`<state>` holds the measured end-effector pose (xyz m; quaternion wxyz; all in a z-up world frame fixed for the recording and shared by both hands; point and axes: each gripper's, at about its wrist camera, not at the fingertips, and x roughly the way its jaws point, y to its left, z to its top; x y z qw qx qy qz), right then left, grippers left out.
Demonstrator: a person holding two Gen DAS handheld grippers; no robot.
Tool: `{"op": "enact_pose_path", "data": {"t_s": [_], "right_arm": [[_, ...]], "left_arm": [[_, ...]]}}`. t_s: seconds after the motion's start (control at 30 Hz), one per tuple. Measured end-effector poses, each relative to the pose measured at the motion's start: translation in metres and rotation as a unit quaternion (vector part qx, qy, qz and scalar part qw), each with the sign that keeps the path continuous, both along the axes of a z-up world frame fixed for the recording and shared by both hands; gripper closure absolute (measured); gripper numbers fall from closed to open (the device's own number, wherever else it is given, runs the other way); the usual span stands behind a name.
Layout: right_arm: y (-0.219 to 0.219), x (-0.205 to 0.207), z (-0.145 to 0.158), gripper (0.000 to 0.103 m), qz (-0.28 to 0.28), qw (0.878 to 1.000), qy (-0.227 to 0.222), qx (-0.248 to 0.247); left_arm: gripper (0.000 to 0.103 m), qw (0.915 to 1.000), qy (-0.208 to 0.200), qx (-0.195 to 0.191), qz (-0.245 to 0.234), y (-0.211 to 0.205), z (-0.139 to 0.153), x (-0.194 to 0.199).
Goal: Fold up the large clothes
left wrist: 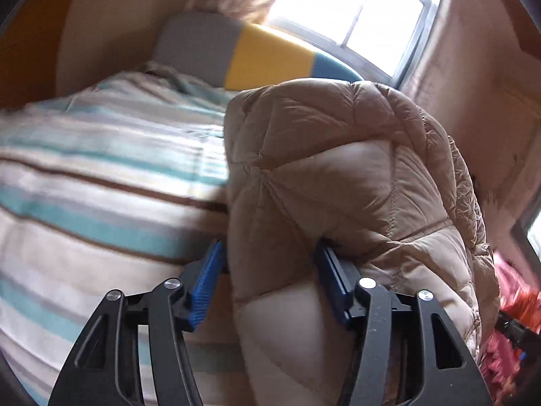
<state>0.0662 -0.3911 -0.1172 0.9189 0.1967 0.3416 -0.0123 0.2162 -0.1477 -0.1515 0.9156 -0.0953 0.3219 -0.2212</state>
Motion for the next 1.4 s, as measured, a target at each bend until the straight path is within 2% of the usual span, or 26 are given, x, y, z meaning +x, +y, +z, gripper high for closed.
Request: {"op": "enact_pose_path", "data": {"t_s": [0.17,0.23,0.4,0.53,0.7,0.93,1.1,1.23,1.33,1.4], "right_arm": [[-0.025,-0.015,-0.026,0.084,-0.038,0.999,0.036,0.004],[-0.03,-0.017,-0.027,0.084,-0.052,0.998,0.035,0.009],[-0.028,-0.012,-0.008,0.084,-0.06,0.996,0.042,-0.043],[-0.029,-0.011,0.008,0.084,-0.071,0.995,0.039,-0.056],[-0.031,0.0,0.036,0.084,-0.09,0.994,0.009,-0.066],[-0.022,0.045,0.072,0.083,-0.074,0.995,-0.022,-0.057],[-0.008,0.09,0.087,0.083,-0.053,0.998,-0.03,-0.035],[0.001,0.131,0.081,0.083,-0.04,0.998,-0.025,-0.046],[0.002,0.154,0.065,0.085,-0.048,0.995,-0.008,-0.084],[-0.006,0.163,0.052,0.085,-0.056,0.995,0.0,-0.084]], "left_arm": [[0.05,0.9968,-0.026,0.068,-0.033,-0.043,0.016,-0.003],[0.05,0.9961,-0.025,0.078,-0.033,-0.051,0.015,-0.001],[0.05,0.9944,-0.001,0.103,-0.025,-0.063,0.024,0.004],[0.05,0.9934,0.005,0.111,-0.027,-0.06,0.028,0.004],[0.05,0.9915,0.014,0.128,-0.019,-0.065,0.028,0.001],[0.05,0.9877,0.027,0.153,-0.015,-0.076,0.037,0.003],[0.05,0.9898,0.033,0.138,-0.014,-0.081,0.048,0.018],[0.049,0.9893,0.025,0.143,-0.014,-0.094,0.051,0.037],[0.049,0.9896,0.035,0.139,-0.015,-0.1,0.055,0.05],[0.047,0.9902,0.033,0.135,-0.018,-0.105,0.06,0.056]]}}
